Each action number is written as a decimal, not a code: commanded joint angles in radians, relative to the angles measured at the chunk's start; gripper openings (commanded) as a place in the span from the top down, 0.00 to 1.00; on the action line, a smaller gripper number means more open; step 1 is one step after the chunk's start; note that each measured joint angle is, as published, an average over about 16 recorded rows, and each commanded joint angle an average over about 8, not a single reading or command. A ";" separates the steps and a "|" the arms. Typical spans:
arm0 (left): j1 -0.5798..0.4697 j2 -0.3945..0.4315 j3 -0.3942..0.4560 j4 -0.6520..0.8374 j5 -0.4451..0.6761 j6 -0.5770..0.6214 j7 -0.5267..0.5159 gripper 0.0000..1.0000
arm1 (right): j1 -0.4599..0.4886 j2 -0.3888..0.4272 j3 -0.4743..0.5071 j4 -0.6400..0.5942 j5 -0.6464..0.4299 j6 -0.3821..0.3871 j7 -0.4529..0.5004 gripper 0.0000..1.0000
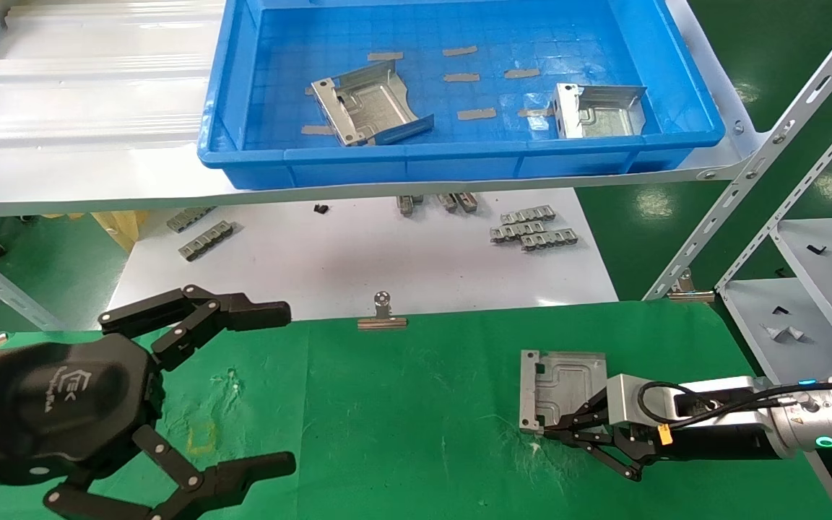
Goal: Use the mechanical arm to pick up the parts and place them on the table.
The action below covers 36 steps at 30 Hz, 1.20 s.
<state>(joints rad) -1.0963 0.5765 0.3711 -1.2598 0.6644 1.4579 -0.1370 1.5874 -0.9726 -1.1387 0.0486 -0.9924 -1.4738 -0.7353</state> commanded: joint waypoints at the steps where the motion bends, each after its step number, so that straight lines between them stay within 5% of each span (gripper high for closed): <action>1: 0.000 0.000 0.000 0.000 0.000 0.000 0.000 0.00 | -0.001 -0.003 -0.002 -0.005 -0.003 0.000 -0.004 0.00; 9: 0.000 0.000 0.000 0.000 0.000 0.000 0.000 0.00 | 0.012 -0.004 0.007 -0.016 0.009 0.008 -0.030 0.00; 15: 0.000 0.000 0.000 0.000 0.000 0.000 0.000 0.00 | 0.047 0.015 0.027 -0.007 0.040 -0.071 -0.007 0.00; 27: 0.000 0.000 0.000 0.000 0.000 0.000 0.000 0.00 | 0.059 0.116 0.056 0.239 0.181 -0.135 0.319 0.00; 36: 0.000 0.000 0.000 0.000 0.000 0.000 0.000 0.00 | 0.032 0.154 0.059 0.324 0.240 -0.135 0.363 0.00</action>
<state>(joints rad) -1.0961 0.5763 0.3713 -1.2597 0.6639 1.4575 -0.1368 1.6215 -0.8223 -1.0776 0.3661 -0.7592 -1.6096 -0.3734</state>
